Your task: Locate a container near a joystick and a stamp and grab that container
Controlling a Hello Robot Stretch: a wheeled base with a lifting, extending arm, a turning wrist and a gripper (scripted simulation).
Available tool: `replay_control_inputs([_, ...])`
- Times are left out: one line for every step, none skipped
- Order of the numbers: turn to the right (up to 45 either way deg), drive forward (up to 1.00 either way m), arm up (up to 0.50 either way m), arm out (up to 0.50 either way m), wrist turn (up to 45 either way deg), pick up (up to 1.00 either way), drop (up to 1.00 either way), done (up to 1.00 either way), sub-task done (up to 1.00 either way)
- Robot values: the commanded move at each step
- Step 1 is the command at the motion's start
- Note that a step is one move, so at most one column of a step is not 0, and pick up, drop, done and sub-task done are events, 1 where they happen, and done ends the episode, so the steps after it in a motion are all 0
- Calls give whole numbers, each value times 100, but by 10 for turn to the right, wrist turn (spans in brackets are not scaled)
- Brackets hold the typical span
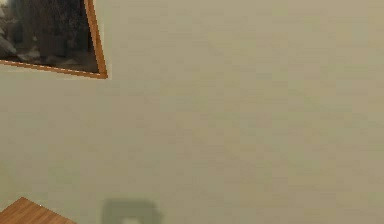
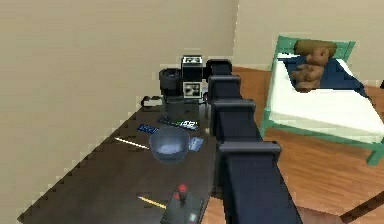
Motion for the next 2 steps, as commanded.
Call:
replay_control_inputs([0,0,-24,0,0,0,0,0,0])
replay_control_inputs([0,0,0,0,0,100,0,0,0])
